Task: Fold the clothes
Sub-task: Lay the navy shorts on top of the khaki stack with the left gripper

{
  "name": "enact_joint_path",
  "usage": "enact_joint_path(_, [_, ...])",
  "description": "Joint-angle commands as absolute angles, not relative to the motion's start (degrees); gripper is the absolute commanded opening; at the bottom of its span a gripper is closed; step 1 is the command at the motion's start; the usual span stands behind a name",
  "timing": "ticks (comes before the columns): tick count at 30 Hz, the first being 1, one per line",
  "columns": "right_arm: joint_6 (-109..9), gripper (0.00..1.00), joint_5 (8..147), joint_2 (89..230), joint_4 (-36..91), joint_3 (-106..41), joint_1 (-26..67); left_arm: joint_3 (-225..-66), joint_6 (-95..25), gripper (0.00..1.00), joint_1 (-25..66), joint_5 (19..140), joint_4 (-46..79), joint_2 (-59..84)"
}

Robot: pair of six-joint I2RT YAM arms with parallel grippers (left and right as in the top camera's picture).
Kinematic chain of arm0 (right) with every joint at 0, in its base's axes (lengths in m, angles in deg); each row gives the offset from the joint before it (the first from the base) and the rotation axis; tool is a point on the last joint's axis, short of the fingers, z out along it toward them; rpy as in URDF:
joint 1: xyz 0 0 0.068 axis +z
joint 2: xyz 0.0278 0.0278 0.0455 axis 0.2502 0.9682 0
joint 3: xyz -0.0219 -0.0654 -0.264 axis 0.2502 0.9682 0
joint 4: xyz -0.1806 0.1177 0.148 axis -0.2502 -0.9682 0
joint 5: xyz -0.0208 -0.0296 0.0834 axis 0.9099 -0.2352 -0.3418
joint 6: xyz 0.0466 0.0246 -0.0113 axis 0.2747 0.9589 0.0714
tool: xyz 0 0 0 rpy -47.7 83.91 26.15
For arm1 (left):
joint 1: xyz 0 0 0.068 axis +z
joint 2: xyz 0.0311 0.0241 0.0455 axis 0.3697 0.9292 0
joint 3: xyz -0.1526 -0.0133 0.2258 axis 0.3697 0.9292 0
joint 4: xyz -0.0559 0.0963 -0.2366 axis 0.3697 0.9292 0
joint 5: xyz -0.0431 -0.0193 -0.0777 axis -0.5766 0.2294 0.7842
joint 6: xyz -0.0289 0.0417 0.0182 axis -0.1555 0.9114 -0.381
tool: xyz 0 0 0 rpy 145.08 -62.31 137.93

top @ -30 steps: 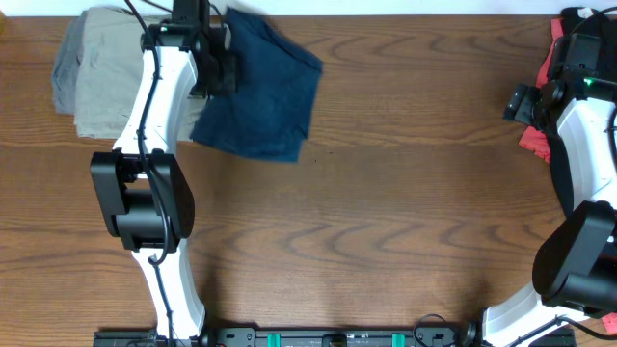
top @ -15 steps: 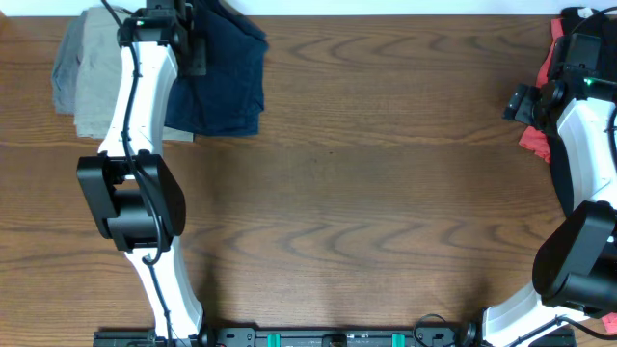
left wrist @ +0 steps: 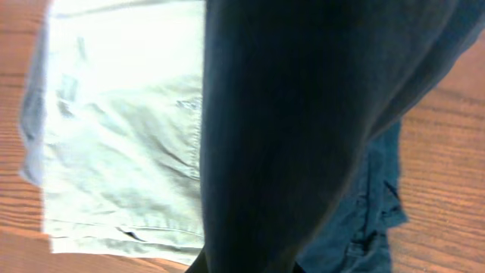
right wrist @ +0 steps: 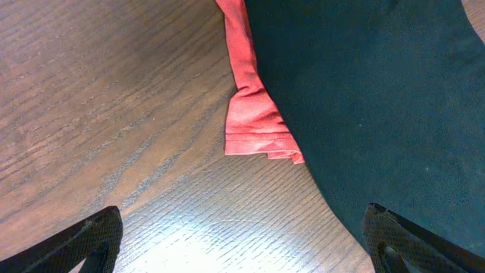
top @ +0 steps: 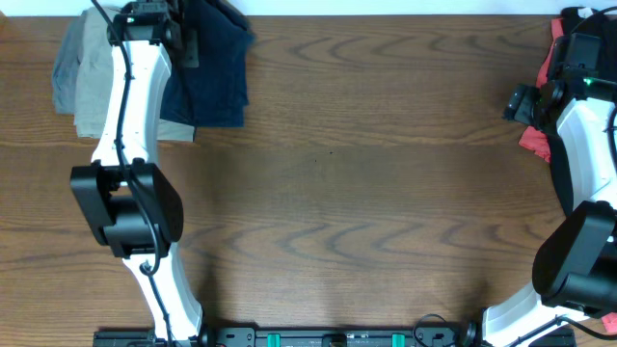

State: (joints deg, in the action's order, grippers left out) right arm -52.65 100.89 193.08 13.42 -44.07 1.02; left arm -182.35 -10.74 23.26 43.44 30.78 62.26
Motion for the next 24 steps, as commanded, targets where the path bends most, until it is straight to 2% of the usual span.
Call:
enact_joint_path(1, [-52.65, 0.99, 101.74, 192.95, 13.33, -45.12, 1.37, -184.49, -10.41, 0.06, 23.41, 39.48, 30.06, 58.48])
enact_joint_path(24, [-52.65, 0.99, 101.72, 192.95, 13.33, -45.12, 1.32, -184.49, -10.67, 0.06, 21.99, 37.49, 30.76, 54.13])
